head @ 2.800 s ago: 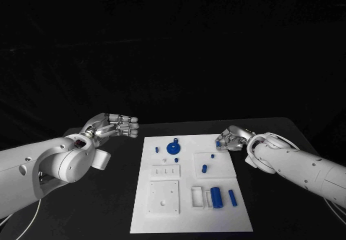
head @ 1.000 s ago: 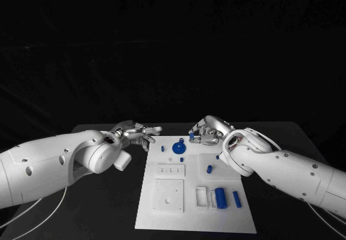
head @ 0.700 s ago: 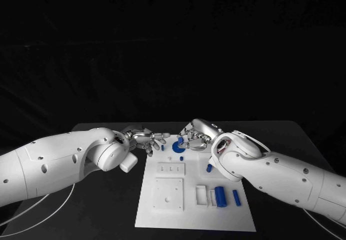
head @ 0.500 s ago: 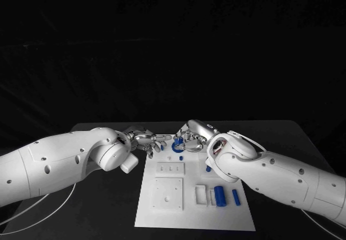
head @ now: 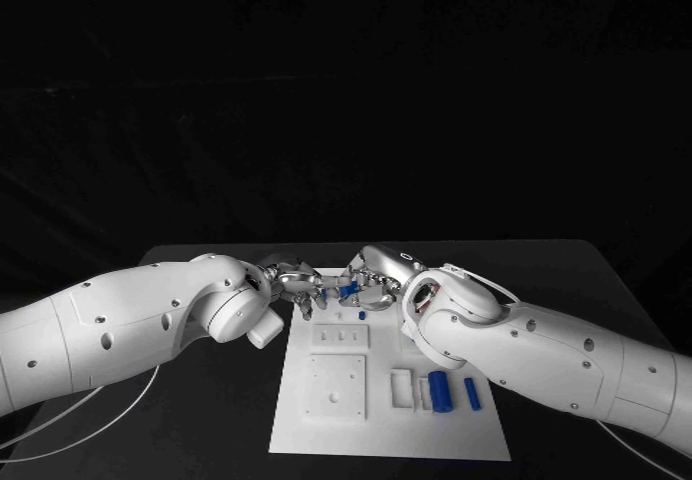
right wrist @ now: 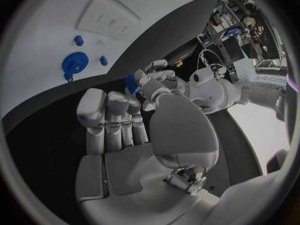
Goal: Assemble the parts on the task board
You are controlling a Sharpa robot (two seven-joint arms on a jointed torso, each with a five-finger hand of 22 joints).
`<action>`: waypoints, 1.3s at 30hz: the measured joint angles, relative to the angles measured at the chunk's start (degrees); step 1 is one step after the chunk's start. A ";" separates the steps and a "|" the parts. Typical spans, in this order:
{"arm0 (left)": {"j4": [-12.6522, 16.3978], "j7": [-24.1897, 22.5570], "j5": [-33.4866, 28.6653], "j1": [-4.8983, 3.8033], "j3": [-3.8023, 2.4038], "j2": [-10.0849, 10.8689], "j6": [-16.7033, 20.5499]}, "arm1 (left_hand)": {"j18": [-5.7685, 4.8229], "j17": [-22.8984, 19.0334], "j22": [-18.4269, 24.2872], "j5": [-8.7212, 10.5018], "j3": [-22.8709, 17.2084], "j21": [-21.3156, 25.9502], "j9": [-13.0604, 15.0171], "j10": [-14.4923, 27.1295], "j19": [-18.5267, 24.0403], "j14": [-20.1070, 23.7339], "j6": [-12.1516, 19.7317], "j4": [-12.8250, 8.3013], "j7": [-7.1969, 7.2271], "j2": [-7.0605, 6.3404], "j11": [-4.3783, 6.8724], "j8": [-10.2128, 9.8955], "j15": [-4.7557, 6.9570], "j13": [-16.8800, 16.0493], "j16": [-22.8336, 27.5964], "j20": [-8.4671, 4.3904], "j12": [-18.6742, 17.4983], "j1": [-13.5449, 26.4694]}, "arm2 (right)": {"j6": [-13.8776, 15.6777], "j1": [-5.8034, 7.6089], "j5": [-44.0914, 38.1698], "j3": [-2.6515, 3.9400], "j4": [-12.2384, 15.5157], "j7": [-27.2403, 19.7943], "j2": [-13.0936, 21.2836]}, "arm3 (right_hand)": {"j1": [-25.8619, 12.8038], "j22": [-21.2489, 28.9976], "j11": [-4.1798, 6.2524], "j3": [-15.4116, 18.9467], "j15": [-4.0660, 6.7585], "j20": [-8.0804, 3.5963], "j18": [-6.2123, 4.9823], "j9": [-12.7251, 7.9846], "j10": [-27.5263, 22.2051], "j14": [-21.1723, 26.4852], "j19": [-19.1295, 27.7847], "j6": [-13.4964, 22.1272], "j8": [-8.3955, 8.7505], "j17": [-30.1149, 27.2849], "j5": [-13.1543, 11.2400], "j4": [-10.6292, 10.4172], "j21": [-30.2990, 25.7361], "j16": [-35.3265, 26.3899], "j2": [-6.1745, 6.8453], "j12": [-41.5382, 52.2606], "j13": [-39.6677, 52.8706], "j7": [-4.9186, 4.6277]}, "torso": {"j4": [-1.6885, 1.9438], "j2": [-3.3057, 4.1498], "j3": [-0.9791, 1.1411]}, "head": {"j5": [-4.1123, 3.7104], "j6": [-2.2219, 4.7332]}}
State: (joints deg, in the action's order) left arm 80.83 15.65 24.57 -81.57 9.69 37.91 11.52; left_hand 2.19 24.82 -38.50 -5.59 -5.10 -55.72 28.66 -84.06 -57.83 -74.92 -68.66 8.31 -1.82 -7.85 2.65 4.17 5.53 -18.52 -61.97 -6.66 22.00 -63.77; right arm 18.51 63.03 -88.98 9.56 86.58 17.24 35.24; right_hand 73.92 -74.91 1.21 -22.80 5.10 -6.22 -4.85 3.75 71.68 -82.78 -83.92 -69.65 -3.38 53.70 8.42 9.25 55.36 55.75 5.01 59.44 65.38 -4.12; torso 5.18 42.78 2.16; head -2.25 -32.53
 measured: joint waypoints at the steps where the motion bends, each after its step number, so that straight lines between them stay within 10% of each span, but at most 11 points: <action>1: 0.00 0.09 0.14 0.00 0.01 -0.03 -0.01 | 0.00 -0.22 -0.40 0.00 0.00 0.30 -0.02 0.00 0.00 0.00 0.03 0.00 0.03 0.00 0.00 0.00 0.00 -0.04 -0.15 0.00 0.00 0.00 | -0.08 0.04 -0.04 -0.05 -0.01 0.09 -0.04 | 0.00 0.00 0.00 0.00 0.00 0.00 0.00 0.00 0.00 0.00 0.00 0.00 0.00 0.03 0.00 0.00 0.00 0.00 0.00 0.00 0.00 0.00 | 0.01 0.00 0.00 | 0.00 -0.01; 23: -0.09 2.26 2.81 0.02 0.06 -0.47 -1.05 | 0.00 -0.72 -2.36 0.00 0.15 1.67 -0.87 0.00 -0.22 0.01 0.13 -1.43 0.14 0.74 -0.01 0.00 0.01 -0.02 -0.37 0.22 0.00 -0.74 | -1.21 0.24 -0.55 -0.28 0.06 0.97 -0.64 | -0.08 0.00 0.00 0.26 -0.01 0.00 0.00 0.01 0.00 0.00 0.00 0.02 -0.04 0.06 -0.01 -0.24 -0.21 0.00 0.24 0.00 0.01 0.02 | -0.03 -0.02 0.01 | 0.08 0.09; 39: -0.25 2.69 3.32 0.04 0.08 -0.68 -1.83 | 0.00 -0.85 -4.61 -3.52 2.61 3.16 -1.34 0.01 -0.44 0.42 0.13 -8.49 0.12 8.40 -0.02 -0.01 -0.02 -0.02 -0.37 0.00 -0.23 -3.27 | -1.75 0.27 -0.63 -0.48 -0.20 1.11 -0.98 | -0.15 0.01 -0.09 0.49 -0.01 0.01 0.01 0.07 0.09 0.00 0.00 -0.05 -0.10 0.13 -0.01 -0.32 -0.21 0.00 0.31 0.00 0.07 -0.03 | 0.01 0.00 -0.03 | -0.06 -0.05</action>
State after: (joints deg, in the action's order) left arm 80.58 18.34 27.89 -81.53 9.78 37.22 9.69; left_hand 2.19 23.98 -43.11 -9.11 -2.49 -52.56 27.32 -84.05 -58.27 -74.50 -68.53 -0.18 -1.69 0.55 2.63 4.16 5.51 -18.54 -62.34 -6.66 21.77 -67.03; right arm 16.76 63.30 -89.60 9.08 86.38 18.36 34.26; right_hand 73.77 -74.90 1.12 -22.30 5.09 -6.22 -4.85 3.82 71.76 -82.78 -83.92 -69.70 -3.48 53.82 8.42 8.93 55.15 55.75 5.32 59.44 65.44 -4.15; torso 5.19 42.78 2.13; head -2.31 -32.57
